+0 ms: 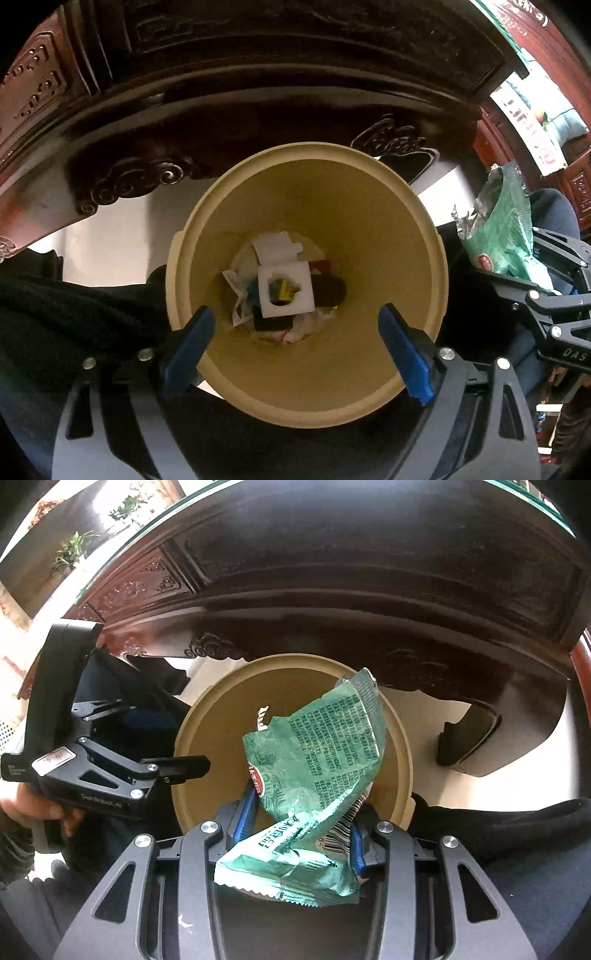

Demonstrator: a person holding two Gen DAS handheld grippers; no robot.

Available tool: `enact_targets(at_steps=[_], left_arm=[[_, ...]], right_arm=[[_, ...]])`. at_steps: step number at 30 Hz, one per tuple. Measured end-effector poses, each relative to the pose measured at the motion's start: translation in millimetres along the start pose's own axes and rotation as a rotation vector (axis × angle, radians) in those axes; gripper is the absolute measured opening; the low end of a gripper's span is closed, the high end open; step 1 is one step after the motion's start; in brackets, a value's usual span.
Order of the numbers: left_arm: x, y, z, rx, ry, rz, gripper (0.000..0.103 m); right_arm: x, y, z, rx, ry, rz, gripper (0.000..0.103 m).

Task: Collect trash
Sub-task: 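Carry foam block and snack bag to the bin and open both tools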

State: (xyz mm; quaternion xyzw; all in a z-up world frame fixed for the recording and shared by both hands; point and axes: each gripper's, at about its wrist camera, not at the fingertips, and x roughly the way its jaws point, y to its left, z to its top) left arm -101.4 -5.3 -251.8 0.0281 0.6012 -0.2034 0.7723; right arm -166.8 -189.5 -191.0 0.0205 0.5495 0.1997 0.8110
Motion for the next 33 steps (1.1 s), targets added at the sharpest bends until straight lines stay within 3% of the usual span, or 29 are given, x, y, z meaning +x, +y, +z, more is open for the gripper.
enact_targets(at_steps=[8,11,13,15,17,33], left_arm=[[-14.1,7.4,3.7,-0.023,-0.044,0.054,0.09],[-24.4,9.3,5.4,-0.027,-0.08,0.114,0.09],[-30.3,9.2,6.8,-0.021,-0.092,0.103,0.09],[-35.9,8.3,9.1,-0.018,-0.105,0.104,0.09],[-40.2,8.4,11.2,-0.02,-0.118,0.109,0.09],[-36.4,6.8,13.3,-0.028,-0.103,0.102,0.09]], right_arm=[[-1.7,1.3,5.4,-0.023,-0.003,0.013,0.041],[-2.5,2.9,8.4,-0.032,-0.007,0.016,0.041],[-1.9,5.1,10.5,-0.038,-0.006,0.02,0.042],[-2.5,8.4,13.0,-0.049,-0.012,0.022,0.047],[-2.9,10.2,15.0,-0.05,-0.022,0.041,0.065],[-1.0,13.1,17.3,-0.044,-0.007,0.025,0.065]])
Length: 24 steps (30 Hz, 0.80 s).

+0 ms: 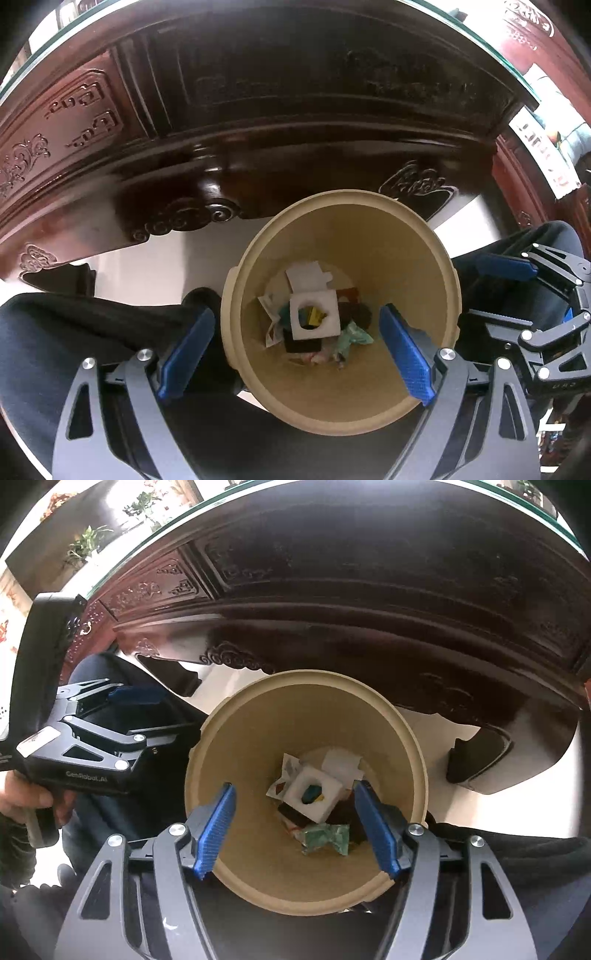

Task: Collect trash
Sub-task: 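Carry foam block and snack bag to the bin and open both tools, then move both open tools back toward the remaining paper on the table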

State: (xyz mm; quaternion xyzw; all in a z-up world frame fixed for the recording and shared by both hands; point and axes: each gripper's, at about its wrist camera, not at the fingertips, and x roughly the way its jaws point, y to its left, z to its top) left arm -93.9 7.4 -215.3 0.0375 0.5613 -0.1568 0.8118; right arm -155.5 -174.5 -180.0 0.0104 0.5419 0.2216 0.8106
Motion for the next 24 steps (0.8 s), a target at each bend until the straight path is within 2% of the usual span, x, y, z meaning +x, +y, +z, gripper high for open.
enact_targets(at_steps=[7,12,15,16,18,19,22,24], left_arm=[[-9.2,-2.8,7.2,0.005,-0.02,-0.009,0.09],[-34.3,-4.4,25.0,0.02,-0.077,-0.014,0.09],[-57.1,-1.6,42.6,0.023,-0.134,-0.009,0.09],[-65.1,0.0,48.8,0.022,-0.157,-0.008,0.09],[-84.6,3.0,66.7,0.022,-0.211,-0.002,0.09],[-92.5,4.1,75.1,0.024,-0.236,0.003,0.091],[-118.5,9.2,105.6,0.02,-0.329,0.03,0.094],[-135.3,12.5,130.2,0.015,-0.396,0.043,0.097]], right_arm=[[-8.0,2.8,3.5,-0.015,-0.022,0.011,0.065],[-27.6,8.0,17.1,-0.044,-0.071,0.017,0.066],[-49.7,11.7,31.9,-0.056,-0.15,0.029,0.07],[-61.7,12.7,40.0,-0.057,-0.2,0.033,0.073],[-81.2,14.6,55.2,-0.062,-0.286,0.014,0.087],[-87.4,15.5,60.8,-0.065,-0.316,0.003,0.089],[-110.2,17.9,93.2,-0.096,-0.418,-0.033,0.095],[-122.9,18.7,121.6,-0.112,-0.476,-0.071,0.095]])
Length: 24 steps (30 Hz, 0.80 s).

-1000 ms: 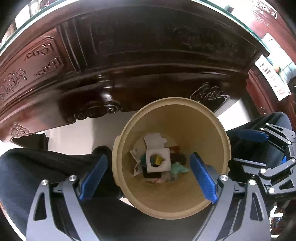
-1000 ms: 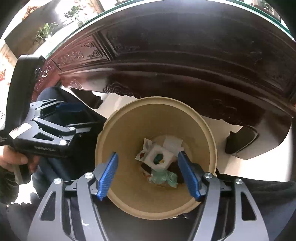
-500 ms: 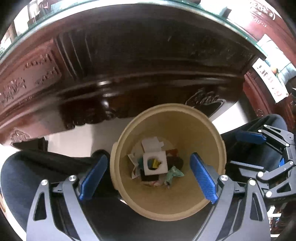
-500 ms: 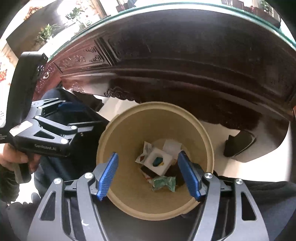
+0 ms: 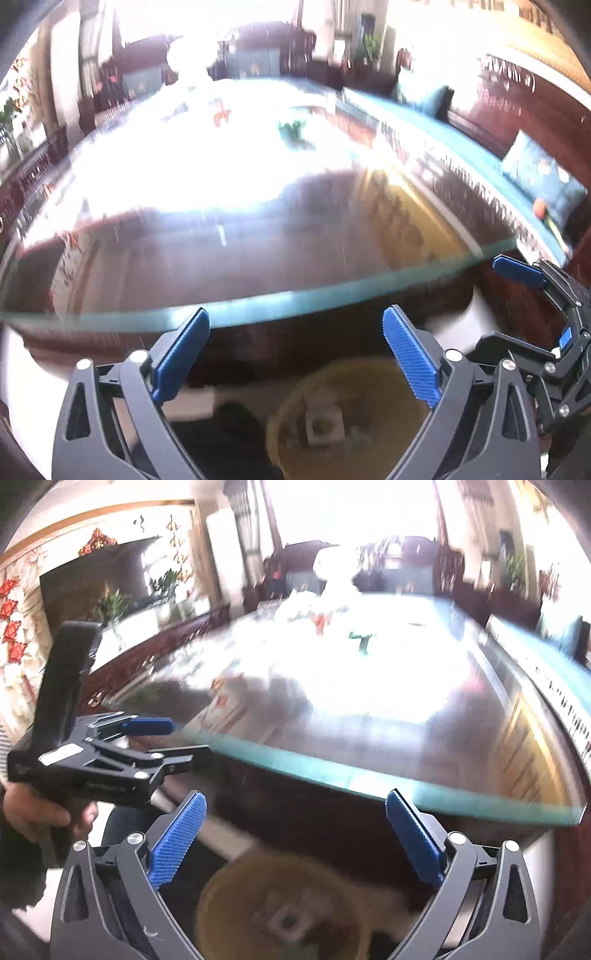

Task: Collect trash
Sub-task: 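Move both open tools back toward the remaining paper on the table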

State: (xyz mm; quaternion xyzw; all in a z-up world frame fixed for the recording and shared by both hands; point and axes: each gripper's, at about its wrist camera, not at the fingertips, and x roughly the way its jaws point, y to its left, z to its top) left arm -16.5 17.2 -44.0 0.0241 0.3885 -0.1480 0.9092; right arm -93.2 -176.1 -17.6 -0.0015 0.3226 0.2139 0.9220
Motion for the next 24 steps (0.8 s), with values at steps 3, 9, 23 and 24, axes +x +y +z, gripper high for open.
enact_targets(at_steps=[3,9,23,24], left_arm=[[-1.4,8.4,42.3,-0.015,-0.091,0.037,0.099],[24.3,36.8,111.5,-0.091,-0.144,0.076,0.099],[156.2,112.7,189.4,-0.175,-0.076,0.085,0.099],[165.9,118.3,194.7,-0.182,-0.069,0.086,0.099]], right_arm=[[9.4,-5.2,38.9,-0.024,-0.054,-0.039,0.095],[49.5,-25.9,109.9,-0.023,-0.074,-0.038,0.095],[194.2,-80.0,175.2,-0.023,0.084,-0.093,0.094],[203.4,-85.7,177.5,-0.01,0.097,-0.092,0.094]])
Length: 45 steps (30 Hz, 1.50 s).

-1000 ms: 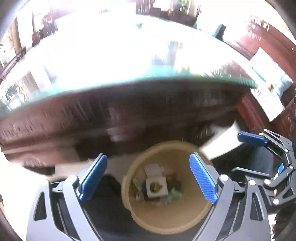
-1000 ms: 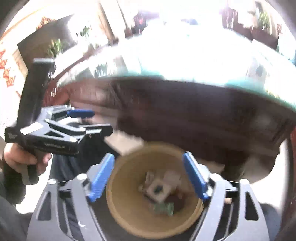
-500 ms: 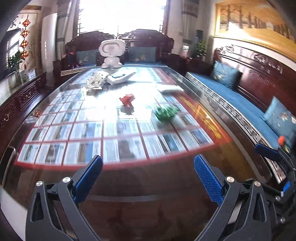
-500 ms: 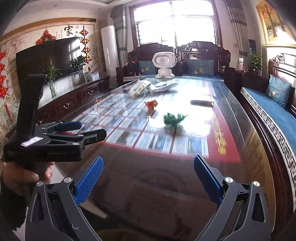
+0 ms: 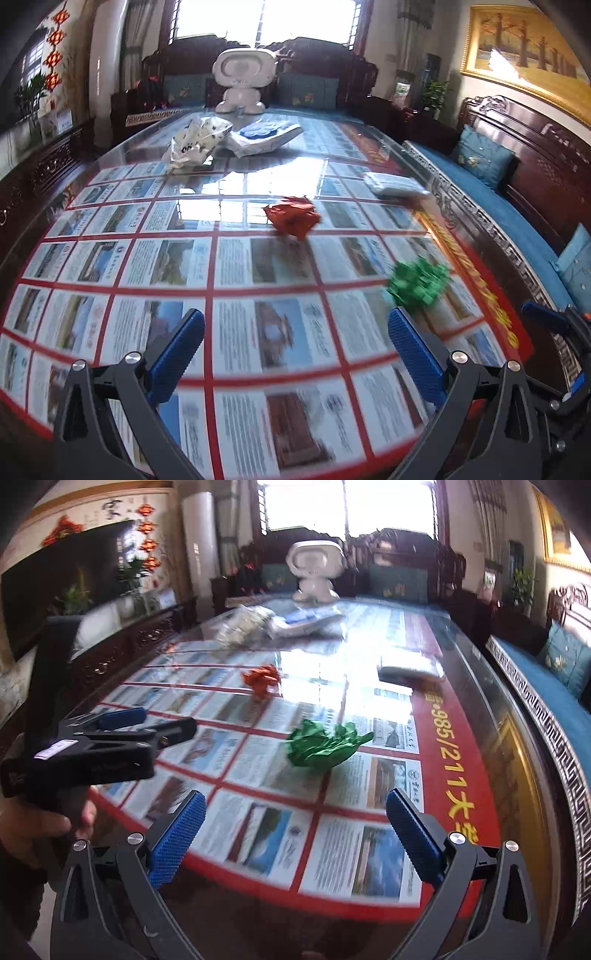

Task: Collect trash
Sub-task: 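Move both open tools back toward the remaining paper on the table, then grasp the orange crumpled paper with left tool while right tool grasps green paper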

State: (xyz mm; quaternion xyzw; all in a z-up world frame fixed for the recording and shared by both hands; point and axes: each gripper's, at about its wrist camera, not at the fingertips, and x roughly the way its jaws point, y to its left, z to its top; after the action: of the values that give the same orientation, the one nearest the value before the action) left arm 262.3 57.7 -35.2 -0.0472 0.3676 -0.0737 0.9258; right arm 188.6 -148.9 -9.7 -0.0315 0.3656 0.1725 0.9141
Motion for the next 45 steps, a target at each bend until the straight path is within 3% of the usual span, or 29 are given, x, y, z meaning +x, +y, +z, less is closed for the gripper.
enact_targets(at_steps=[9,16,17,20,24,26,33,36,39,40,42,43,45], left_arm=[[53.6,8.0,26.9,-0.003,0.06,0.002,0.099],[68.7,12.3,35.4,0.002,0.075,0.022,0.099],[69.7,12.8,35.4,0.006,0.074,0.029,0.099],[73.1,13.5,36.1,0.009,0.076,0.036,0.099],[78.3,10.5,37.7,0.023,0.083,0.033,0.099],[82.9,6.9,41.6,0.045,0.082,0.031,0.099],[105.8,-4.2,65.0,0.075,0.056,0.056,0.099],[114.2,-4.3,78.0,0.067,0.029,0.032,0.099],[129.8,-2.7,87.1,0.047,0.07,0.016,0.099],[135.7,-3.0,88.9,0.047,0.082,0.019,0.097],[143.2,-5.1,89.4,0.054,0.101,0.028,0.07],[147.8,-6.3,89.4,0.059,0.122,0.02,0.05],[150.7,-8.2,88.1,0.064,0.138,0.016,0.048]], right_arm=[[68.6,-11.1,25.6,-0.018,0.117,-0.013,0.094],[104.3,-21.2,46.1,0.015,0.167,-0.035,0.093],[109.5,-22.3,48.1,0.016,0.18,-0.052,0.09],[118.0,-25.3,47.8,0.024,0.226,-0.046,0.063],[114.2,-26.9,44.9,0.01,0.216,-0.02,0.042],[109.7,-29.1,42.9,0.021,0.203,0.027,0.039],[100.4,-32.4,41.5,0.024,0.178,0.045,0.035],[102.0,-34.4,41.2,0.025,0.185,0.05,0.035],[103.5,-37.4,40.9,0.038,0.183,0.071,0.035],[103.5,-37.5,41.0,0.037,0.183,0.074,0.035],[103.1,-36.9,40.7,0.034,0.184,0.087,0.035],[103.1,-36.5,40.5,0.032,0.186,0.091,0.035],[101.5,-35.2,39.5,0.028,0.184,0.094,0.035]])
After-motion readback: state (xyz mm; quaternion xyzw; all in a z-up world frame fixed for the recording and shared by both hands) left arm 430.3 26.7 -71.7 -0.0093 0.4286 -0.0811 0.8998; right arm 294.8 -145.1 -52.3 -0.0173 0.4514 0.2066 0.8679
